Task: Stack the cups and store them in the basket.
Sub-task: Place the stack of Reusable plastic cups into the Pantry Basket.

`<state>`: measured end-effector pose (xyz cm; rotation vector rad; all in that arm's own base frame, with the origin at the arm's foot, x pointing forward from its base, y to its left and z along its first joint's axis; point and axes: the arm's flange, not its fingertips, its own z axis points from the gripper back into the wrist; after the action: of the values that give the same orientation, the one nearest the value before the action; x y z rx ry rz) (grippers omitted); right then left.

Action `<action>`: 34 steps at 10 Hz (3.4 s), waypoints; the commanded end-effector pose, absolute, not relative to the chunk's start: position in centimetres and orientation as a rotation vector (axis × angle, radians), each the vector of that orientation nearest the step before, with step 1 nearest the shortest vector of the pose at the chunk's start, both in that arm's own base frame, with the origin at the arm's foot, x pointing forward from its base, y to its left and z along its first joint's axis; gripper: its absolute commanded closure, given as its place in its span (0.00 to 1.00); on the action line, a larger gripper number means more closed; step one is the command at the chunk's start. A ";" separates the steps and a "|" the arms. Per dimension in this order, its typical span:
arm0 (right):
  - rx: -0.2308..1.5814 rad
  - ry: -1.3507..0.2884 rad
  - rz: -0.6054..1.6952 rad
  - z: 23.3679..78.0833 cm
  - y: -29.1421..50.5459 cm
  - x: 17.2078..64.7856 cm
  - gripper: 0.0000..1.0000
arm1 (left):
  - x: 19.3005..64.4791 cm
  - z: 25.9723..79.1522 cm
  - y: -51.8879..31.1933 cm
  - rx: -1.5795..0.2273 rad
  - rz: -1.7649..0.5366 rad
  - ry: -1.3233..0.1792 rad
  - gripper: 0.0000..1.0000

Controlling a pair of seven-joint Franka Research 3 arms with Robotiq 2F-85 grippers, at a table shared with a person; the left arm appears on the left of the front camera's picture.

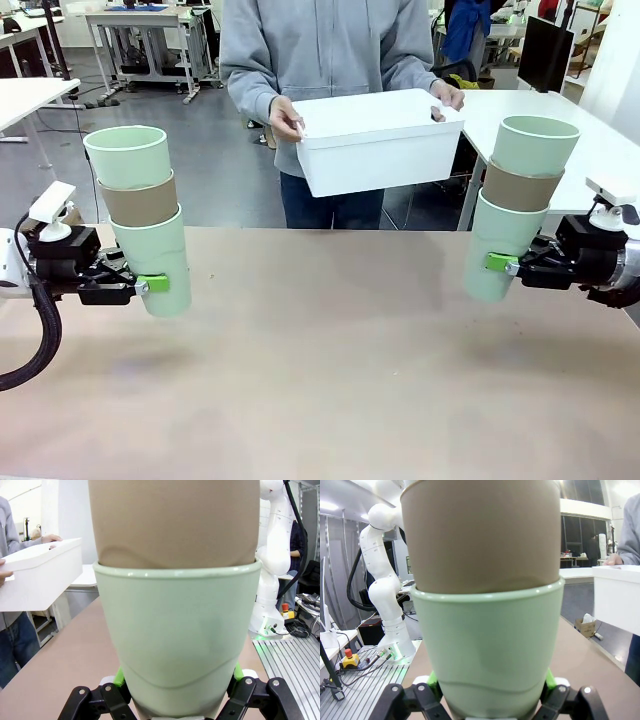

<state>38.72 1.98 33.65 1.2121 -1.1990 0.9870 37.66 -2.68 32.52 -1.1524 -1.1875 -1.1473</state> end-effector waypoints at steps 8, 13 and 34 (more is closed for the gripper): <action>1.209 -1.207 0.995 34.1 2.0 38.7 0.15 | 37.6 32.9 -2.6 -1.151 -1.154 -1.202 0.16; 1.209 -1.207 0.995 34.1 2.0 38.7 0.15 | 37.6 32.9 -2.6 -1.151 -1.154 -1.202 0.16; 1.209 -1.207 0.995 34.1 2.0 38.7 0.15 | 37.6 32.9 -2.6 -1.151 -1.154 -1.202 0.16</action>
<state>38.72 1.98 33.65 1.2121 -1.1990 0.9870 37.66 -2.68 32.51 -1.1524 -1.1874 -1.1473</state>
